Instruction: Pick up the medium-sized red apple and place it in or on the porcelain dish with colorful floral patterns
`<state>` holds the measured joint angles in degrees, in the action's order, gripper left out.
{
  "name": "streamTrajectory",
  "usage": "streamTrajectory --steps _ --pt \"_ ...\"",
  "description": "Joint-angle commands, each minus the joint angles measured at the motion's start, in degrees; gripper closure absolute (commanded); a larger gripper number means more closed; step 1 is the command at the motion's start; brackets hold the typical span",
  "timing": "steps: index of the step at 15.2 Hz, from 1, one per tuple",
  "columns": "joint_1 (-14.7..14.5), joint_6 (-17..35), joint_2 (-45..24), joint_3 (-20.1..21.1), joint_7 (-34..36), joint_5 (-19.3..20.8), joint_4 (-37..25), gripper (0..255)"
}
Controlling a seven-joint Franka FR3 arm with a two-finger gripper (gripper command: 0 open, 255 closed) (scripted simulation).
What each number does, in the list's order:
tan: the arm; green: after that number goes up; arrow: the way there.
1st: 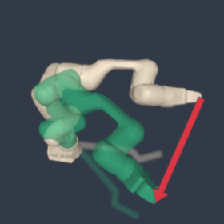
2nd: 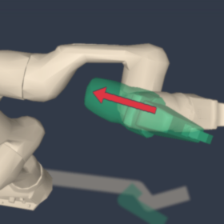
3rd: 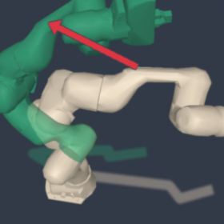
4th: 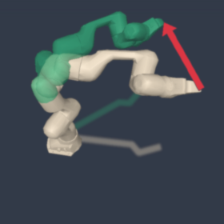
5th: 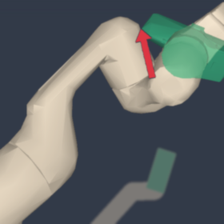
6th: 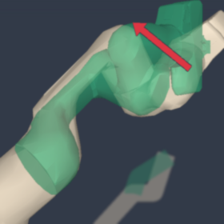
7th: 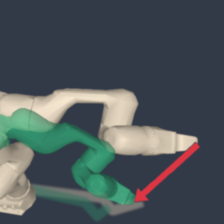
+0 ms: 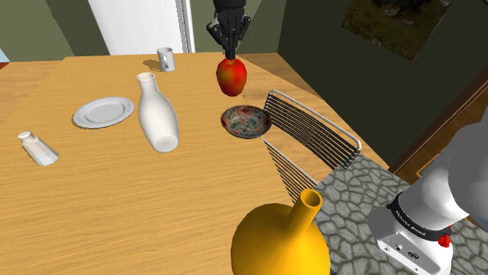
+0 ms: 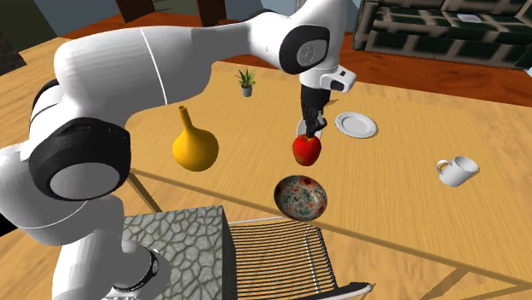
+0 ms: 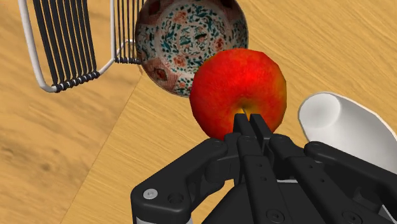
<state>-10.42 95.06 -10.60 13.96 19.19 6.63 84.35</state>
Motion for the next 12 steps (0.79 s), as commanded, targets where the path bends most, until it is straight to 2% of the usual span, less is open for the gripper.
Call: streamTrajectory --steps 1,4,12 --pt "1.59 0.07 2.88 -0.81 -2.42 -0.83 2.68 255" --pt "3.86 -0.75 7.23 -2.35 -6.3 -1.96 5.81 255" --pt "3.94 5.63 8.01 -2.5 -6.02 -2.06 12.95 255"
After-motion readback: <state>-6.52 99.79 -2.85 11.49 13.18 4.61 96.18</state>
